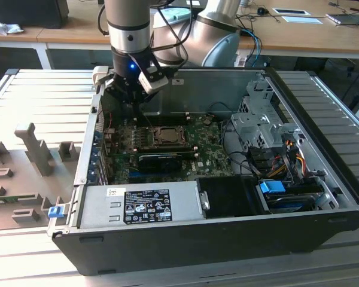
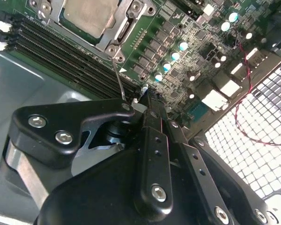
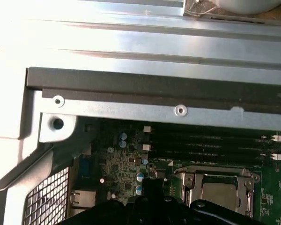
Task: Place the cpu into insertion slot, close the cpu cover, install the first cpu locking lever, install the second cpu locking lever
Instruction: 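Install the first cpu locking lever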
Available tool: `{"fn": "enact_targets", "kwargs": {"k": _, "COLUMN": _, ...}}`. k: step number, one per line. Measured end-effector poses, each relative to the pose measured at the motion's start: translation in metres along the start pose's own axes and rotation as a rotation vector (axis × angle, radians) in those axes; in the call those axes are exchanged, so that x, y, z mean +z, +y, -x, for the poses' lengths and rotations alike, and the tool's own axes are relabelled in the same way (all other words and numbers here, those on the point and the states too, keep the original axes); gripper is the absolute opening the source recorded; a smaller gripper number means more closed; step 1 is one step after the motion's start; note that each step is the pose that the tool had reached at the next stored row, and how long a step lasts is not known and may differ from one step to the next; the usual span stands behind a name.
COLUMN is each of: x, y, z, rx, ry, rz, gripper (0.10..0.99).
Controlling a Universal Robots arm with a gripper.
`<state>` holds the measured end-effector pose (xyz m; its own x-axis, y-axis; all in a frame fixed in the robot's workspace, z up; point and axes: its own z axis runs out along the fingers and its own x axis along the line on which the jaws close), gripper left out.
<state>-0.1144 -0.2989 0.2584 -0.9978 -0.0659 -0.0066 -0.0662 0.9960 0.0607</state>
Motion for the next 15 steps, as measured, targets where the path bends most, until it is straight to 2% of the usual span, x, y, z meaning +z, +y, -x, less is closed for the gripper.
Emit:
{"fn": "enact_targets", "kwargs": {"k": 10, "x": 0.0000, "y": 0.0037, "z": 0.0011, "rx": 0.000, "ry": 0.0001, "rz": 0.000, "gripper": 0.106}}
{"fn": "enact_targets", "kwargs": {"k": 15, "x": 0.0001, "y": 0.0037, "z": 0.0055, "rx": 0.000, "ry": 0.0000, "rz": 0.000, "gripper": 0.106}}
